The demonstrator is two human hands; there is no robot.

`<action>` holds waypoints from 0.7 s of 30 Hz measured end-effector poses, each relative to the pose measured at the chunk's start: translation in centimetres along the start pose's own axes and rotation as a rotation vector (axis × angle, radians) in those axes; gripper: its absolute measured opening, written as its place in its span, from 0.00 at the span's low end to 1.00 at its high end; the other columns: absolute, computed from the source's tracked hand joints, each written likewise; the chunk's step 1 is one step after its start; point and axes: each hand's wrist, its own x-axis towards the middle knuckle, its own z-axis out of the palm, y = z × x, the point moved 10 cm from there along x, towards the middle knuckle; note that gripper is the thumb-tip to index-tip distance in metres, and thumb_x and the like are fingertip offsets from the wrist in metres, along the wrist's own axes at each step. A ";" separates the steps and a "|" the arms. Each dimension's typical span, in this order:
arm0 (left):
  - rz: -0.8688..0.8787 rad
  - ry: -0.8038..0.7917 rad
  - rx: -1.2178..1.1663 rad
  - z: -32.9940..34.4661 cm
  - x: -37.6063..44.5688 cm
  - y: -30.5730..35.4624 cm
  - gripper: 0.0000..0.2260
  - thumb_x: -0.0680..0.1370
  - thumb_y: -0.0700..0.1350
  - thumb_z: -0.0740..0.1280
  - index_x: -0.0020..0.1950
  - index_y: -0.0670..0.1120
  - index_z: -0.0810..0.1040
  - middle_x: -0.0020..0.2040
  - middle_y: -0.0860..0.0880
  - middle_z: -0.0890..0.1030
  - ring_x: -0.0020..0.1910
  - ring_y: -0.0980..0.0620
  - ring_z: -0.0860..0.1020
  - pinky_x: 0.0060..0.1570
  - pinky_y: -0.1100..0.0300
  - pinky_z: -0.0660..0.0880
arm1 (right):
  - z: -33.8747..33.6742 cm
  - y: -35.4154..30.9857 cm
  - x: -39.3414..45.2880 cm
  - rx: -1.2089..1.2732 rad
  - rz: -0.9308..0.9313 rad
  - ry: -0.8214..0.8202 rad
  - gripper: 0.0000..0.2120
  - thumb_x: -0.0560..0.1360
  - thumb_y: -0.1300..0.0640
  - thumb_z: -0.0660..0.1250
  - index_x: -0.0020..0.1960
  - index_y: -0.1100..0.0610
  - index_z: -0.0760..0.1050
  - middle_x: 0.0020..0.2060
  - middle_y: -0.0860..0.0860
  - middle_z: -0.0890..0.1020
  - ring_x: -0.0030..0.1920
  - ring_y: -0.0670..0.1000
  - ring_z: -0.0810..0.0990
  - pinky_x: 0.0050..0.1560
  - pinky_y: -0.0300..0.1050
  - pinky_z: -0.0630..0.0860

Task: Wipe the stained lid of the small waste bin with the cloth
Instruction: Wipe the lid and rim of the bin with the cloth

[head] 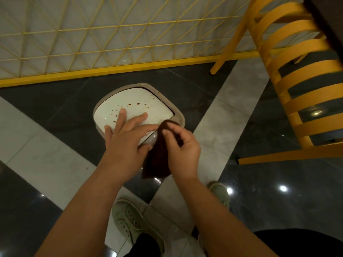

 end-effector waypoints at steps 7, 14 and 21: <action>0.000 -0.001 -0.037 -0.1 0.2 0.1 0.22 0.75 0.41 0.69 0.64 0.63 0.71 0.75 0.60 0.60 0.77 0.54 0.38 0.71 0.41 0.34 | -2.3 3.8 4.8 -0.011 0.308 0.097 0.10 0.78 0.53 0.66 0.57 0.47 0.81 0.46 0.42 0.82 0.47 0.48 0.82 0.47 0.53 0.83; -0.026 0.004 -0.012 0.1 0.4 -0.1 0.22 0.76 0.42 0.67 0.66 0.62 0.70 0.75 0.60 0.59 0.76 0.54 0.37 0.71 0.40 0.35 | -0.2 1.0 -1.1 0.002 0.036 0.034 0.10 0.77 0.56 0.67 0.56 0.46 0.79 0.54 0.42 0.80 0.55 0.38 0.77 0.58 0.35 0.75; -0.018 0.010 -0.009 0.1 0.5 0.0 0.22 0.76 0.43 0.68 0.65 0.62 0.71 0.75 0.59 0.59 0.77 0.54 0.38 0.71 0.40 0.36 | -1.8 3.4 5.7 -0.179 0.164 0.089 0.11 0.78 0.51 0.64 0.60 0.46 0.79 0.54 0.46 0.80 0.54 0.46 0.79 0.57 0.49 0.79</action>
